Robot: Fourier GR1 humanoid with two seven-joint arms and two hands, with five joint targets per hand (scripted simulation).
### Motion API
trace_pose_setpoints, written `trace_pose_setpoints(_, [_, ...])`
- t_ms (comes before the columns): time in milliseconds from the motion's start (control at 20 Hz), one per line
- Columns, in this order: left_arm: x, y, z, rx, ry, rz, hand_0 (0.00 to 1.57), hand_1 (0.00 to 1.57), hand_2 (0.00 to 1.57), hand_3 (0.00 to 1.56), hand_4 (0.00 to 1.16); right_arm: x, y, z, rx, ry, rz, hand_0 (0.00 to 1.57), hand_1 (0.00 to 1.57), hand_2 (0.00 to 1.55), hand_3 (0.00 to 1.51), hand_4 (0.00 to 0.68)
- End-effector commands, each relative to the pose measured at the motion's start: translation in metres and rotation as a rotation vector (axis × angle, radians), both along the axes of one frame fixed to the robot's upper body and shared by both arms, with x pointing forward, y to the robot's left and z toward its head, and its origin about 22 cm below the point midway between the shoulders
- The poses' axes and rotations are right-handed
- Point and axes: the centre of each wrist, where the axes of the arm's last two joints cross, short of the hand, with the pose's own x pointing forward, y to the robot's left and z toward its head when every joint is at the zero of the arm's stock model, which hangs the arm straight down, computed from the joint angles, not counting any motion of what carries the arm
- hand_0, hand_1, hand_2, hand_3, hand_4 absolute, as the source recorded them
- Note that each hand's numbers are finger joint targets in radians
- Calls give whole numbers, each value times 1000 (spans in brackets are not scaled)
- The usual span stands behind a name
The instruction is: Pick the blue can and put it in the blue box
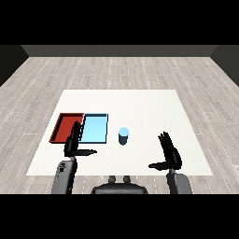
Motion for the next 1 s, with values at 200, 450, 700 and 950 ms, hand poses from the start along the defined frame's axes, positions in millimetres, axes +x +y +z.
trace_pose_setpoints(200, [0,25,-3,-53,-44,8,0,0,0,0,0,12,10,-1,24,50,10,0,0,0,0,0])
trace_pose_setpoints(450, [-3,2,13,-45,-36,30,0,0,0,0,0,31,19,-20,42,97,6,0,0,0,0,0])
trace_pose_setpoints(700, [-4,10,4,-46,-35,20,0,0,0,0,0,62,43,-13,103,123,10,0,0,0,0,0])
trace_pose_setpoints(950, [-19,3,0,-36,-37,7,0,0,0,0,0,83,71,-5,143,148,-14,0,0,0,0,0])
